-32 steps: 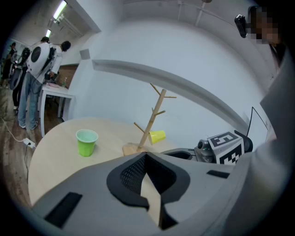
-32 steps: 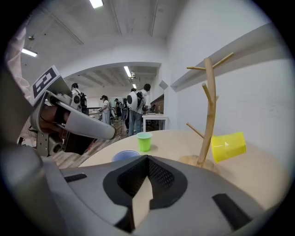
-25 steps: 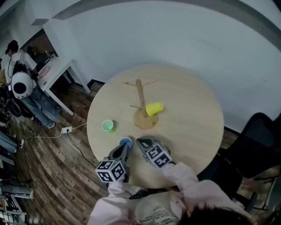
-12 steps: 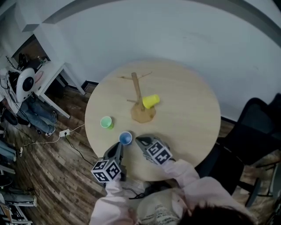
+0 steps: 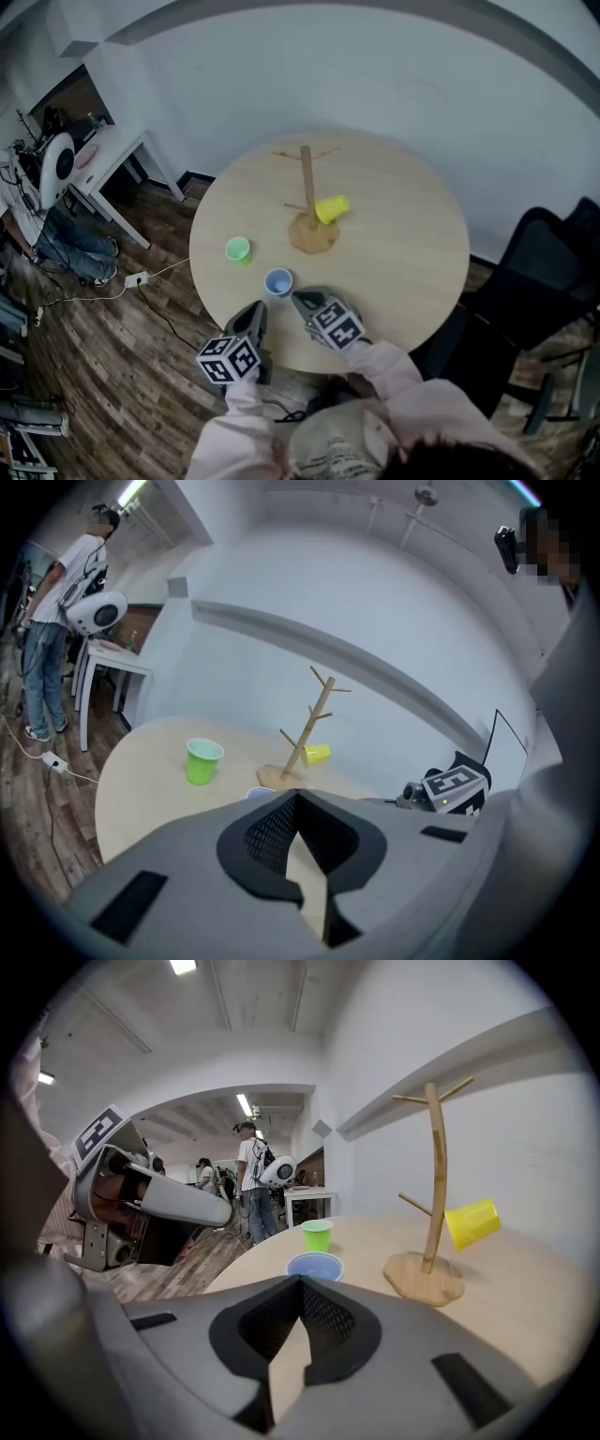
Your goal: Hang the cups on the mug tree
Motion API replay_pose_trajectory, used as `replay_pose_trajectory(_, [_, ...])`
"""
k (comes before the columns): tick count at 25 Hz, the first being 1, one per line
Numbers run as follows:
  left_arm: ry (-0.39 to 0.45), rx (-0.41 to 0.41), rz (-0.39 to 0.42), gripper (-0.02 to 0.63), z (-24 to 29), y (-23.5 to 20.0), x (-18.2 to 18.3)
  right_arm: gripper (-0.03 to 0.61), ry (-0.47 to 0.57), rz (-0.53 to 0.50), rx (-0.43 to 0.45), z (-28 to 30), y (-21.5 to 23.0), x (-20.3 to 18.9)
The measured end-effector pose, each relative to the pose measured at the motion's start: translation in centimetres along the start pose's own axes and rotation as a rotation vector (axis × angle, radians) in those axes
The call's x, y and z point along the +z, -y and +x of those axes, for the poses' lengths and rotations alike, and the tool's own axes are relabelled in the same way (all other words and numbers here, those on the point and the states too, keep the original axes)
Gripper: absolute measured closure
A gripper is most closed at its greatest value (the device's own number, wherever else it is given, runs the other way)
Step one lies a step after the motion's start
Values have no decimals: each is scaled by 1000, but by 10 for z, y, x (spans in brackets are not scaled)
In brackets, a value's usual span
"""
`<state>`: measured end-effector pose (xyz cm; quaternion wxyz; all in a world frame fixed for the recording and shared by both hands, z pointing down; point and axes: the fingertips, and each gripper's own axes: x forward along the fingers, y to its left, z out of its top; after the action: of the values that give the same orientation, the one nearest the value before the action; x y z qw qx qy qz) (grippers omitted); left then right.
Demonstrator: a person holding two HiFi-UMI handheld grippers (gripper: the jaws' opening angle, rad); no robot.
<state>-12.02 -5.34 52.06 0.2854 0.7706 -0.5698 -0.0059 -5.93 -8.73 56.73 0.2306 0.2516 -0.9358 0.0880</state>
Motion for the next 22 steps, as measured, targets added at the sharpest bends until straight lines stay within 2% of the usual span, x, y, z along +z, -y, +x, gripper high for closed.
replay_pose_trajectory(4, [12, -17, -51, 609, -10, -1, -6, 575, -15, 10, -40, -1, -3, -3])
replay_pose_trajectory(10, [-22, -26, -26, 609, -15, 1, -20, 566, 13, 20, -83, 10, 6, -11])
replay_pose_trajectory(22, [-35, -3, -79, 609, -4, -3, -32, 550, -33, 50, -45, 20, 5, -22])
